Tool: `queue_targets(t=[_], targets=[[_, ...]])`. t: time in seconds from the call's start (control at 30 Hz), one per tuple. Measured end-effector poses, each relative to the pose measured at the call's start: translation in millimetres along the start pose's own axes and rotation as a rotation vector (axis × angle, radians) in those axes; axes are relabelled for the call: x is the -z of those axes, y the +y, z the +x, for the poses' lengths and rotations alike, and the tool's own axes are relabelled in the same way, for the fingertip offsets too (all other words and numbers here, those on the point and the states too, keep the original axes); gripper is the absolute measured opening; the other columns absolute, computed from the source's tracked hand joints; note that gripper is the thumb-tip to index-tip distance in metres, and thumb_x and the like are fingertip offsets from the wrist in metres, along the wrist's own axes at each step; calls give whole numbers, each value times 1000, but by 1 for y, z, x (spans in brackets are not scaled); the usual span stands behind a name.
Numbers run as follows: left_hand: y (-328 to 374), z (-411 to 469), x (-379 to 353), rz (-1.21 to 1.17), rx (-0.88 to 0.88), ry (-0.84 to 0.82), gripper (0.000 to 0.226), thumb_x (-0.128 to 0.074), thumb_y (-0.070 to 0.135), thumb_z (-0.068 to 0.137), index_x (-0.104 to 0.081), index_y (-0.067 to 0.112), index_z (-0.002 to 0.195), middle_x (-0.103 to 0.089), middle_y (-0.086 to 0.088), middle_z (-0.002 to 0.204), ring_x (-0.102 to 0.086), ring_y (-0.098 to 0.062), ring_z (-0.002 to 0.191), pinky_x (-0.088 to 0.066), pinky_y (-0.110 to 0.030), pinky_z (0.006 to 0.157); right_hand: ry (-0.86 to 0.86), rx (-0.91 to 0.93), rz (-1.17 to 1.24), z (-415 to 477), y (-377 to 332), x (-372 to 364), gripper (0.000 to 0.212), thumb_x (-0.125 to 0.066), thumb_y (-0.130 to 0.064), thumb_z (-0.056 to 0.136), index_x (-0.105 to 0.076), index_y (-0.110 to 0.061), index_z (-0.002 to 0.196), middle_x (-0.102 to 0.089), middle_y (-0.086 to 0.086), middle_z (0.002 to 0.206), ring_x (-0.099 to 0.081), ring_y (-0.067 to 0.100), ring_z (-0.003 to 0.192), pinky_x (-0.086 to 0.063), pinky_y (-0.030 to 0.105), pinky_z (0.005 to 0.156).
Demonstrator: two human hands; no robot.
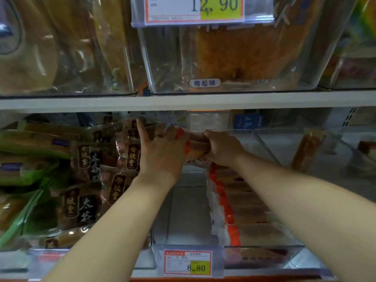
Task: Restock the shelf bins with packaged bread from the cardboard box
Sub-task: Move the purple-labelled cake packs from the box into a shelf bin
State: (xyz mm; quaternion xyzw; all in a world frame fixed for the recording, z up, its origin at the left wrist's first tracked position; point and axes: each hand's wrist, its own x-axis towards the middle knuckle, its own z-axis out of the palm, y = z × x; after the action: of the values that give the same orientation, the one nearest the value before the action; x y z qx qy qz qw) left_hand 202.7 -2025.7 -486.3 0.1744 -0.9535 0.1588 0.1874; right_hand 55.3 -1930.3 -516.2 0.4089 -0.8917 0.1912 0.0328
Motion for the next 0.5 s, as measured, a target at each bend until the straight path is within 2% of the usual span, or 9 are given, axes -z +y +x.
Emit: queue_targets(t=[0.1,0.17,0.23,0.27,0.37,0.5], targets=[[-12,-7,0,-26,13,-37,55,-51,27,94,-32,39,144,-33,4,149,-14,-26,144,4,-66,111,5,2,-60,1,-3,-4,35,-69,-36,79,-52,-21,105,-60,1,102,-57,25,100,-43,40,89],[-18,-15,1,-133,21,-14,45,-49,29,96,-39,43,138,-34,8,147,-12,-21,144,4,-61,114,10,26,-144,2,-2,-3,53,-69,-42,80,-46,-20,122,-60,5,108,-55,29,105,-41,41,90],[-22,-25,3,-251,36,-36,35,-43,31,99,-48,44,131,-36,12,145,-16,-18,142,4,-54,117,37,121,-218,2,-3,-1,79,-69,-47,80,-29,-22,143,-59,10,117,-51,32,109,-42,42,91],[-24,-29,3,-299,53,-53,32,-43,33,99,-52,44,127,-39,14,143,-19,-16,140,2,-52,117,52,193,-191,1,-4,-2,82,-70,-46,81,-25,-25,147,-58,10,122,-50,32,112,-41,43,93],[-31,-39,-1,-400,127,-68,27,-45,37,97,-60,42,119,-47,17,136,-26,-13,135,-3,-45,117,58,341,-99,-1,-7,-11,69,-67,-35,87,-32,-28,147,-51,8,137,-47,31,121,-39,41,99],[-36,-48,-7,-489,166,-51,23,-47,41,95,-63,41,113,-52,20,130,-24,-8,137,-4,-42,116,-23,341,-196,11,-10,-25,59,-62,-41,88,-41,-32,142,-58,10,122,-53,31,112,-42,39,92]])
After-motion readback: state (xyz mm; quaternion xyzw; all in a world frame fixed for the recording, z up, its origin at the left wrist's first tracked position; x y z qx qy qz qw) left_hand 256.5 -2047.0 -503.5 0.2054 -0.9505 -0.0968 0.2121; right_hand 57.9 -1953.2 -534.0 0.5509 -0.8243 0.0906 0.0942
